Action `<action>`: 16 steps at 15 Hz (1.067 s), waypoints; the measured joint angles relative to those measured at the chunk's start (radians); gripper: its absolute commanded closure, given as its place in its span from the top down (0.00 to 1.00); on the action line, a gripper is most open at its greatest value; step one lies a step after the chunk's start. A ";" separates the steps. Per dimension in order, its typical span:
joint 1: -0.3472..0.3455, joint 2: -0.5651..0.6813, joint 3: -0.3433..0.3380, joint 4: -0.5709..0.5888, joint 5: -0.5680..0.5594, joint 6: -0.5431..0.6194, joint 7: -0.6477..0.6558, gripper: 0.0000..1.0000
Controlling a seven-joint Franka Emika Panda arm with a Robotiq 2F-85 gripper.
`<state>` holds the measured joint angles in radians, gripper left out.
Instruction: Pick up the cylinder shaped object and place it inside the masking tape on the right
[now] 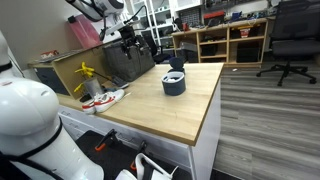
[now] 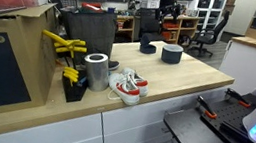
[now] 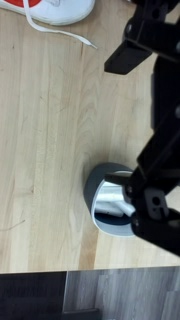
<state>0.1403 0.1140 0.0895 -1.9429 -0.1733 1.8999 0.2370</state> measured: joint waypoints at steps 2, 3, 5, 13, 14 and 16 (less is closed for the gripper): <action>0.000 -0.060 0.004 -0.084 0.000 0.048 0.031 1.00; 0.000 -0.093 0.006 -0.125 0.000 0.066 0.045 1.00; 0.000 -0.166 0.012 -0.202 0.000 0.088 0.067 1.00; -0.002 -0.463 0.030 -0.446 0.134 0.105 0.087 1.00; -0.006 -0.486 0.030 -0.461 0.153 0.105 0.087 1.00; -0.016 -0.521 0.028 -0.480 0.187 0.103 0.087 1.00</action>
<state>0.1241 -0.4074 0.1176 -2.4227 0.0136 2.0025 0.3241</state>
